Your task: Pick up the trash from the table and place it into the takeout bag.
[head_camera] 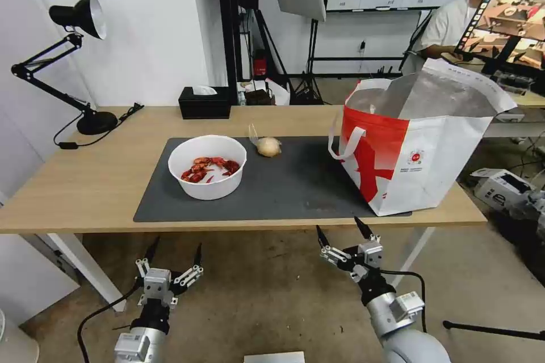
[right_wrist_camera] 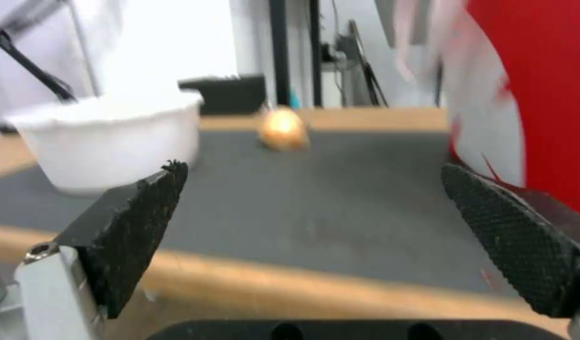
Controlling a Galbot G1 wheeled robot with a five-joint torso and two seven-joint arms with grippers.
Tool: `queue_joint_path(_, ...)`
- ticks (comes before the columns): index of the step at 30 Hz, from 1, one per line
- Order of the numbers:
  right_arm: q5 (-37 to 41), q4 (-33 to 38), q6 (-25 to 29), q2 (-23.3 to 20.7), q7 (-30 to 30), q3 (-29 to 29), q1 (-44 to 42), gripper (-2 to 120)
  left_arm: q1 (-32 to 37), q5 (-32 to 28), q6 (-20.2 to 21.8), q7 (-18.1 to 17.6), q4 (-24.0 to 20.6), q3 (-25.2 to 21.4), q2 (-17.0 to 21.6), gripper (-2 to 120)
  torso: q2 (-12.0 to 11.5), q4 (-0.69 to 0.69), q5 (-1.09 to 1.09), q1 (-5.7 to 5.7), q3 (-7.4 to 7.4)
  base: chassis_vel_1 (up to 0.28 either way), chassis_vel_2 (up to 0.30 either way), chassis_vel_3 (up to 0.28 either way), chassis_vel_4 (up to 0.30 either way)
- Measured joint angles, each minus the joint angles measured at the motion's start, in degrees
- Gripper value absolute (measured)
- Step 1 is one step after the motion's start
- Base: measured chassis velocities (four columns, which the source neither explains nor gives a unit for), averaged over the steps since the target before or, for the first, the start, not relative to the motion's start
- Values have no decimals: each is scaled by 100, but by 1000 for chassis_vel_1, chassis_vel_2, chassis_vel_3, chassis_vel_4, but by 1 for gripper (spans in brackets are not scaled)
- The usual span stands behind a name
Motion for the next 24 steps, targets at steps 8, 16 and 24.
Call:
queue_joint_path(8,748,130,-274,-464,-99,-346,1095,100,-33,-38,0,-13,-9,-1,75,100,0,1,0,0,0,0,0,0,0)
queue_joint_path(16,1227,-374,-518,-678,-58,-1055,2782,100,-74,-52,0,-18,38,3,56,100,0,1,-1,1,1,0,0,0,0)
queue_joint_path(24,1593,-1601,-947,-113,471,-2195,4450,100,-82,-85,1,-19,79,-37,60,100,-1,1,-2,1,1,0,0,0,0)
